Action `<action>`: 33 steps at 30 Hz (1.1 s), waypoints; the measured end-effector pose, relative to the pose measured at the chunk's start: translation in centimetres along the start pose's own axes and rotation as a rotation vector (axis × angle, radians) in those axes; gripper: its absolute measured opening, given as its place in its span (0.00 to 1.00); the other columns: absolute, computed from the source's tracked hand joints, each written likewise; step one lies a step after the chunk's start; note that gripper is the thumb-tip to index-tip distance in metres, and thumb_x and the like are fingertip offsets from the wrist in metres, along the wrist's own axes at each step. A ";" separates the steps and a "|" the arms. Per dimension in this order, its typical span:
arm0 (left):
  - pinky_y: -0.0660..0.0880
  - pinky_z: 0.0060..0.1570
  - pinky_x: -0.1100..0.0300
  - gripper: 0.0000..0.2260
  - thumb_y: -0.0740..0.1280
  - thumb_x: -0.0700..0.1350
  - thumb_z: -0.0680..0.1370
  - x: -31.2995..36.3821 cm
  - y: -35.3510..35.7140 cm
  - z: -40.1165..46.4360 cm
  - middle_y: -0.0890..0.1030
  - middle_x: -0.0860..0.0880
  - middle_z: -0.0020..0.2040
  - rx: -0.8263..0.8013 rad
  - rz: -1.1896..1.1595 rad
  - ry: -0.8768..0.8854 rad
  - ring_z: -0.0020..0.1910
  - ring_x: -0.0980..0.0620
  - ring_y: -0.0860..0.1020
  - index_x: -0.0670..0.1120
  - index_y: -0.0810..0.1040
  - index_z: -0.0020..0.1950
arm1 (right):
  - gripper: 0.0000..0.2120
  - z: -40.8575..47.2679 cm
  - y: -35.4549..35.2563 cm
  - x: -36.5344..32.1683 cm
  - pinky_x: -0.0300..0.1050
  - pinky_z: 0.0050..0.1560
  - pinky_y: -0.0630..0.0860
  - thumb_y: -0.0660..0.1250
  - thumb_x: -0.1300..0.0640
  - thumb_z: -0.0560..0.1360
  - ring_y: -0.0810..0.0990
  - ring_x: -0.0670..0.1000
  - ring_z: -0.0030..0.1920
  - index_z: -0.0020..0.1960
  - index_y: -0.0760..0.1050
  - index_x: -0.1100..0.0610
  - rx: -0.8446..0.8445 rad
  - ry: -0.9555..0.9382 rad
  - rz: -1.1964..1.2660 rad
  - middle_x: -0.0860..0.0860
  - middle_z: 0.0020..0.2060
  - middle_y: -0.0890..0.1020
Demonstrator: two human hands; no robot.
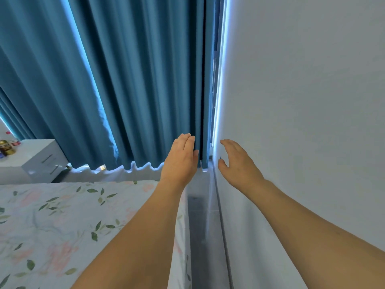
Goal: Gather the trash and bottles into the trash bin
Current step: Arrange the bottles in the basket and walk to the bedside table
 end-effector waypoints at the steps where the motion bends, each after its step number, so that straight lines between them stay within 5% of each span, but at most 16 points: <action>1: 0.64 0.69 0.55 0.19 0.60 0.43 0.82 -0.4 0.5 0.4 0.68 0.44 0.72 -0.007 0.010 0.007 0.71 0.46 0.66 0.38 0.67 0.72 | 0.26 0.9 0.2 0.3 0.40 0.72 0.56 0.58 0.57 0.80 0.58 0.49 0.75 0.77 0.56 0.55 0.005 -0.008 -0.001 0.49 0.76 0.60; 8: 0.69 0.66 0.54 0.19 0.60 0.43 0.82 -6.3 5.5 7.8 0.67 0.46 0.72 -0.040 0.041 -0.047 0.71 0.47 0.65 0.40 0.66 0.73 | 0.26 10.3 4.3 3.6 0.39 0.72 0.55 0.58 0.57 0.80 0.57 0.48 0.75 0.77 0.55 0.55 -0.067 0.017 0.008 0.49 0.76 0.59; 33: 0.60 0.70 0.59 0.21 0.58 0.47 0.83 -16.7 18.8 34.7 0.65 0.48 0.74 -0.108 0.082 -0.084 0.74 0.49 0.61 0.42 0.63 0.75 | 0.26 41.5 7.9 13.3 0.42 0.72 0.55 0.58 0.58 0.80 0.57 0.49 0.75 0.77 0.55 0.56 -0.091 0.031 -0.008 0.50 0.75 0.60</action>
Point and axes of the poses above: each hand's wrist, its own z-axis towards the middle knuckle, its own y-axis out of the palm, x = y × z, the point moved 5 cm from there along z, towards the middle knuckle
